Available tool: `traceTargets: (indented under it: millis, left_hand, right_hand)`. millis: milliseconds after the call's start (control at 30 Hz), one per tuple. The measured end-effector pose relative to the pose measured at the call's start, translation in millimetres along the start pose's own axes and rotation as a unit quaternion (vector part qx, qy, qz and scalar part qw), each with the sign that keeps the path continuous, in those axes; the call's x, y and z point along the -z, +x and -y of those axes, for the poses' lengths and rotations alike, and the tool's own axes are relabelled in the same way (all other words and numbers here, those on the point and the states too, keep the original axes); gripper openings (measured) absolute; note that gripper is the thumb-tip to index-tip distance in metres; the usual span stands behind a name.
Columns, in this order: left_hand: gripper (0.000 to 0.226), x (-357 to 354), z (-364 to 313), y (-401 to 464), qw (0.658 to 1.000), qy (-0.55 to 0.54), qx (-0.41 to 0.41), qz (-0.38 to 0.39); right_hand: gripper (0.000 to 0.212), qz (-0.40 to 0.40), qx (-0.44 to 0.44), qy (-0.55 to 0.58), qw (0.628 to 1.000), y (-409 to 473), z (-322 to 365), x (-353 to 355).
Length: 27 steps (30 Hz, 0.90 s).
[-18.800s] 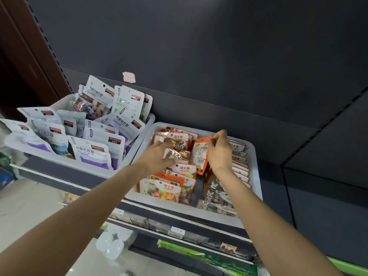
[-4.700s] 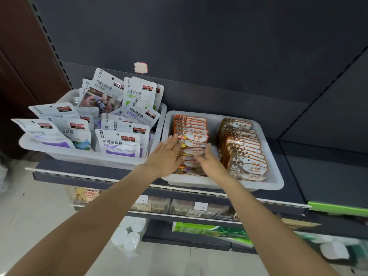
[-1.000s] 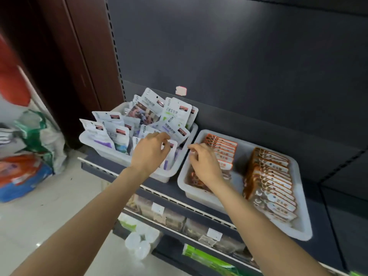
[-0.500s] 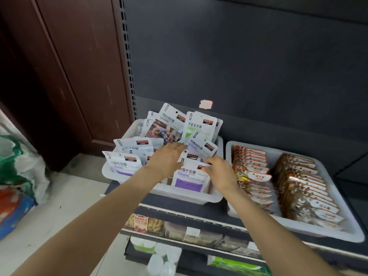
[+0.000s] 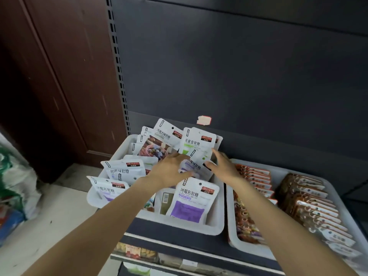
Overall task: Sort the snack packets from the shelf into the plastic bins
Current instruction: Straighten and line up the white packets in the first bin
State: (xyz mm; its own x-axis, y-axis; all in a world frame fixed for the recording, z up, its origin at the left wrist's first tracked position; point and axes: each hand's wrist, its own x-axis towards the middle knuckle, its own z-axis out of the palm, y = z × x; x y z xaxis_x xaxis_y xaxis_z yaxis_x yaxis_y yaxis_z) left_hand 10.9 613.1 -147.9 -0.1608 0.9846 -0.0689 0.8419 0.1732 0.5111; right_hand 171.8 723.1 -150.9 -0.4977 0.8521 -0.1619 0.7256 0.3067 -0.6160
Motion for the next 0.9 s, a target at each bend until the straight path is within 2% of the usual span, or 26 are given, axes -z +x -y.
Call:
traceTargets:
  millis: [100,200,300,400,533,600,700,767,833,900]
  left_hand:
    - [0.057,0.1,-3.6,10.9,0.999,-0.045,0.025,-0.018]
    - [0.053,12.5,0.6,18.6,0.998,0.026,0.036,-0.053]
    - [0.052,32.9,14.5,24.5,0.989,0.074,0.055,-0.115]
    - [0.066,48.3,36.5,30.4,0.989,0.087,0.084,-0.086]
    - [0.086,56.8,70.1,46.9,0.994,0.004,0.110,-0.003]
    - [0.086,55.6,77.7,55.0,0.989,-0.100,0.108,-0.028]
    - [0.055,59.9,83.6,64.1,0.975,-0.156,0.094,-0.130]
    - [0.031,70.5,87.1,63.4,0.984,-0.111,0.082,-0.115]
    - [0.018,80.4,94.7,59.0,0.990,-0.083,0.047,-0.103]
    - [0.006,89.1,107.0,51.4,0.989,-0.081,0.019,-0.123]
  right_hand:
    - [0.052,-0.009,-0.002,0.047,0.999,9.2,-5.3,-9.2]
    - [0.047,-0.041,0.006,0.066,0.997,10.4,-7.3,-12.6]
    - [0.052,-0.079,0.053,-0.045,0.994,13.1,-0.9,-15.0]
    - [0.065,-0.070,0.124,-0.099,0.985,23.3,20.9,-24.5]
    - [0.070,-0.006,0.091,-0.110,0.990,39.2,45.8,-38.9]
    - [0.070,-0.009,0.072,-0.113,0.991,42.6,47.8,-44.2]
    - [0.070,0.001,0.052,-0.123,0.991,43.4,51.6,-44.5]
    - [0.069,0.001,0.038,-0.120,0.992,44.3,56.7,-42.1]
    - [0.070,-0.011,0.026,-0.113,0.993,45.3,63.0,-39.5]
    - [0.070,-0.018,0.009,-0.115,0.993,44.4,70.0,-38.7]
